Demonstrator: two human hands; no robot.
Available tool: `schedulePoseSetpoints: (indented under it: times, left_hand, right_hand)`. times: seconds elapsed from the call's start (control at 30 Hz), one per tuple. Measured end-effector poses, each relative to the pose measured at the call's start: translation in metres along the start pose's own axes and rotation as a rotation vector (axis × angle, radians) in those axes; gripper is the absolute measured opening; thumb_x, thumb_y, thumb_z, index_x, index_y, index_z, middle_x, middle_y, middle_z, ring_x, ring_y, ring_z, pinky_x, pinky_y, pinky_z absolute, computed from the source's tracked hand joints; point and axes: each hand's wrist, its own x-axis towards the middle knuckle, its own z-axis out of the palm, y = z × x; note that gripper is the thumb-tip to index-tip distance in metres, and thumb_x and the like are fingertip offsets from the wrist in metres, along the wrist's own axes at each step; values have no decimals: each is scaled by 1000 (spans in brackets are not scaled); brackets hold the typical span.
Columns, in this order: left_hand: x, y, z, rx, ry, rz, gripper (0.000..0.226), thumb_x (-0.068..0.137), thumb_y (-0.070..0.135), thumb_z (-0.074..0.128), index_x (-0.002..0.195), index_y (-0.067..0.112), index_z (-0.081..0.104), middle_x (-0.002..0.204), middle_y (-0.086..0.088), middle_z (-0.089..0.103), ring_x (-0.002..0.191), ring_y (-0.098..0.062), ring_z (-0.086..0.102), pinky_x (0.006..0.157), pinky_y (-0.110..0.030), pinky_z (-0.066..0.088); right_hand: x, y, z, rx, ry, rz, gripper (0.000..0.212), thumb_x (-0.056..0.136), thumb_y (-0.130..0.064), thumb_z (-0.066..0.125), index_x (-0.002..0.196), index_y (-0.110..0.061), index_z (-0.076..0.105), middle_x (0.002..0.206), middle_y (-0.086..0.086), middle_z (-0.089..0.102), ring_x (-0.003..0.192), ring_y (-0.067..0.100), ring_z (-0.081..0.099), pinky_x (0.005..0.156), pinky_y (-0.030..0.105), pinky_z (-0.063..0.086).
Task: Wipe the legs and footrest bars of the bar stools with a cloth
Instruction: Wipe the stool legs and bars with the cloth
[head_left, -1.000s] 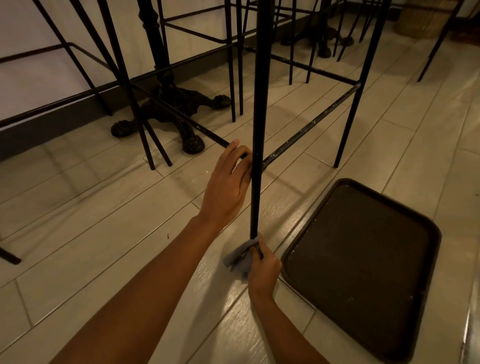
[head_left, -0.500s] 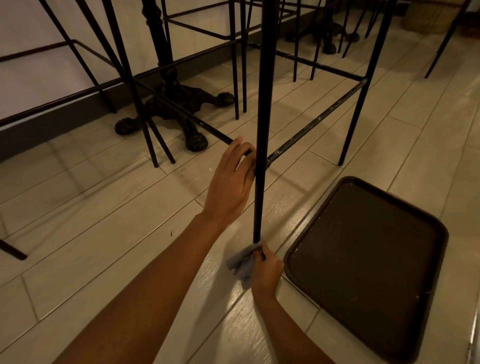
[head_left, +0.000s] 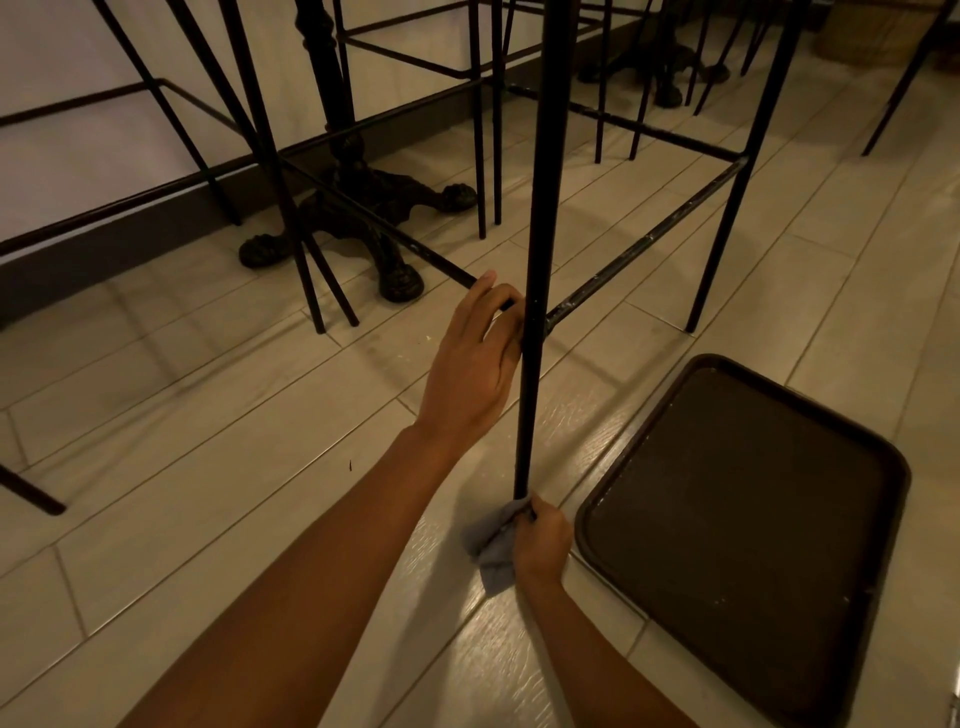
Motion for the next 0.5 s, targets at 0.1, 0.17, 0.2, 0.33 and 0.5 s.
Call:
schedulePoseSetpoints:
  times: [0.1, 0.17, 0.2, 0.33, 0.5]
  left_hand:
    - [0, 1, 0, -3, 5, 11, 53, 99, 39, 21, 122, 6, 54, 125, -9, 50, 136, -19, 22, 116, -17, 7]
    - [0, 1, 0, 0, 7, 13, 54, 98, 40, 20, 121, 6, 55, 125, -11, 51, 136, -19, 23, 115, -20, 8]
    - [0, 1, 0, -3, 6, 11, 54, 98, 40, 20, 121, 5, 55, 126, -11, 51, 136, -19, 22, 115, -18, 7]
    - [0, 1, -1, -22, -3, 8, 52, 98, 39, 22, 121, 5, 54, 127, -9, 49, 136, -19, 21, 114, -9, 3]
    - [0, -1, -1, -9, -19, 7, 50, 99, 37, 23, 122, 5, 54, 127, -12, 52, 137, -18, 20, 114, -10, 2]
  right_hand:
    - [3, 1, 1, -20, -12, 11, 25, 92, -4, 46, 110, -5, 65, 106, 15, 67, 98, 25, 62, 76, 19, 40]
    - [3, 1, 0, -19, -5, 17, 24, 92, -4, 48, 106, -4, 66, 102, 15, 68, 95, 24, 63, 73, 19, 40]
    - [1, 1, 0, -21, 5, 15, 23, 91, -5, 49, 105, -5, 67, 101, 14, 68, 93, 23, 63, 71, 19, 40]
    - [-4, 1, -1, -7, 32, -1, 21, 91, -7, 51, 104, -7, 68, 98, 11, 68, 90, 20, 62, 69, 18, 39]
    - [8, -10, -6, -55, -51, -1, 23, 90, -1, 47, 101, -4, 67, 99, 13, 69, 94, 24, 64, 71, 22, 45]
